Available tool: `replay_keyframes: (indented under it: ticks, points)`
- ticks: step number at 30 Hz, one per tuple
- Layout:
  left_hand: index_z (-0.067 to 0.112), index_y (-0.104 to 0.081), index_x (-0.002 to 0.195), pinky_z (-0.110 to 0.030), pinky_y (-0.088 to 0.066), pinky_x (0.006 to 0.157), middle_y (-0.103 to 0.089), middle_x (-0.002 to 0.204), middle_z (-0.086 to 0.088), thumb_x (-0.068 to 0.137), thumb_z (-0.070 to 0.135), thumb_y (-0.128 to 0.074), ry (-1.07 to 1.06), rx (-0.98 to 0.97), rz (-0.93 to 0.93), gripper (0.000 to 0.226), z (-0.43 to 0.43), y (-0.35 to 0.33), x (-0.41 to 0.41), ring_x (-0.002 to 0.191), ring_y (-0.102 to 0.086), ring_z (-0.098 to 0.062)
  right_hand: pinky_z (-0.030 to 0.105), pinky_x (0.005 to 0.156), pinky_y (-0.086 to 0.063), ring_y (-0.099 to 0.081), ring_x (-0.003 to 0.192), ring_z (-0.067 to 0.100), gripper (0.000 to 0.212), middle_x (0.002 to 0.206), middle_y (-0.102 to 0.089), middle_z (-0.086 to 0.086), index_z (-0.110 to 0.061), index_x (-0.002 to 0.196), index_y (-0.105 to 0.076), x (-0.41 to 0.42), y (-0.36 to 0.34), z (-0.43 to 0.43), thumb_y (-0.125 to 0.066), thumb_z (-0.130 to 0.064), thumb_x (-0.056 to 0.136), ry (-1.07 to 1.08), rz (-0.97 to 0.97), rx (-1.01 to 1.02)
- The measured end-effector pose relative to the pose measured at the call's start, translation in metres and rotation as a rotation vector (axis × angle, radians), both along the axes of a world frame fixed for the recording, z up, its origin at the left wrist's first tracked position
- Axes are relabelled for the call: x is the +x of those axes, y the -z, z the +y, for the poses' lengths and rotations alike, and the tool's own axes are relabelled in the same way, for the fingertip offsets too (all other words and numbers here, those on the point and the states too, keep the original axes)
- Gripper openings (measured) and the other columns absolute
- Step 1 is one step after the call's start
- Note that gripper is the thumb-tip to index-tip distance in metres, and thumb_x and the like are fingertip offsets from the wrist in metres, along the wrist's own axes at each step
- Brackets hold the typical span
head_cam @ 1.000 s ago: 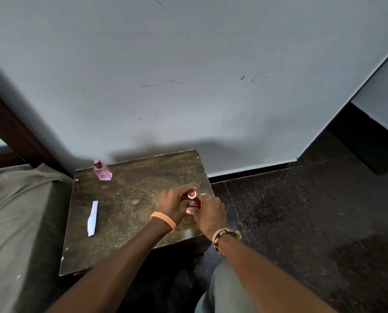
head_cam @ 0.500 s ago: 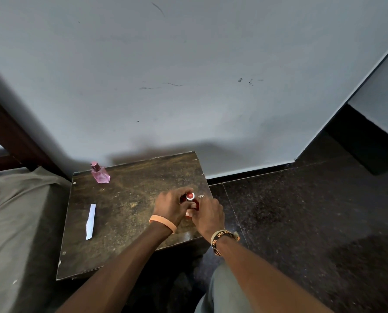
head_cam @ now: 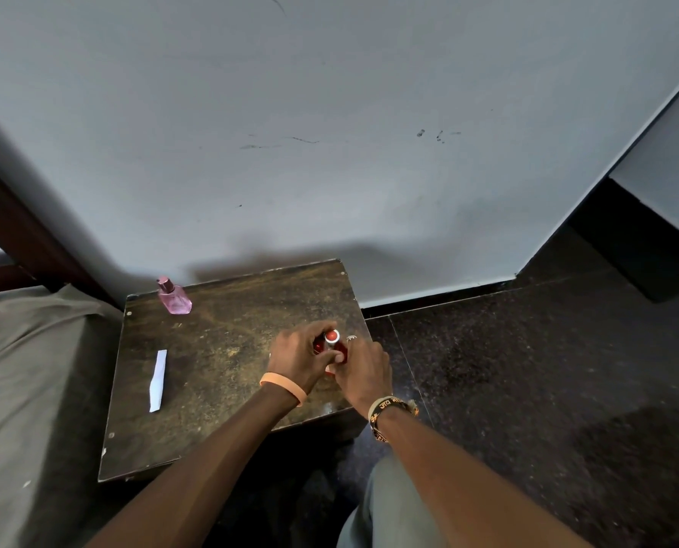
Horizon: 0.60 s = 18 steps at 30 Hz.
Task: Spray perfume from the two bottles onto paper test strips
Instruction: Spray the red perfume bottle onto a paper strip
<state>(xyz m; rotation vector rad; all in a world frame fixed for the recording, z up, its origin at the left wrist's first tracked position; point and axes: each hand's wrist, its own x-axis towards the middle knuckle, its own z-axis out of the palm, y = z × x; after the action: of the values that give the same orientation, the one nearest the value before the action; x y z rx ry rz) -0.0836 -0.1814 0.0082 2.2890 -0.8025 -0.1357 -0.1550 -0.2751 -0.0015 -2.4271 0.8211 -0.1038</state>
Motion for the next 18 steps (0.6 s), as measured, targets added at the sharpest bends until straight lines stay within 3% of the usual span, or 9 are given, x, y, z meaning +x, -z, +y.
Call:
replay_keyframes:
  ticks: [3,9,14,18]
  points:
    - [0.022,-0.064,0.122,-0.032,-0.052,0.091,-0.072,0.110,-0.002,0.077,0.011,-0.074,0.054,-0.012,0.018,0.047,0.0044,0.0018,0.0023,0.100,-0.067,-0.016,0.033,0.079,-0.057,-0.068,0.090,0.020,0.020,0.094,-0.071,0.003,-0.017,0.100,-0.071,0.0006,0.0006,-0.0007,-0.076,-0.030,0.085,0.006,0.000,-0.011]
    - [0.025,-0.074,0.100,-0.032,-0.058,0.079,-0.075,0.093,0.007,0.073,0.011,-0.078,0.018,-0.048,0.035,0.030,0.0043,-0.0028,0.0077,0.084,-0.070,-0.008,0.032,0.080,-0.056,-0.067,0.092,0.021,0.024,0.096,-0.071,0.004,-0.016,0.102,-0.070,0.0007,-0.0029,-0.0011,-0.078,-0.030,0.084,0.025,0.014,-0.002]
    - [0.025,-0.063,0.123,-0.033,-0.053,0.088,-0.072,0.108,-0.001,0.078,0.009,-0.071,0.066,0.012,0.059,0.048,0.0030,-0.0001,0.0062,0.098,-0.067,-0.018,0.033,0.080,-0.057,-0.068,0.091,0.021,0.023,0.095,-0.071,0.004,-0.016,0.100,-0.071,0.0001,-0.0038,-0.0005,-0.078,-0.031,0.084,0.019,0.015,0.003]
    - [0.026,-0.074,0.094,-0.033,-0.056,0.076,-0.075,0.086,0.008,0.072,0.018,-0.080,0.000,-0.054,0.069,0.024,0.0046,-0.0013,0.0051,0.080,-0.069,-0.008,0.035,0.078,-0.058,-0.068,0.087,0.020,0.020,0.091,-0.071,0.003,-0.016,0.097,-0.070,-0.0009,-0.0045,0.0002,-0.078,-0.030,0.084,0.001,0.005,0.019]
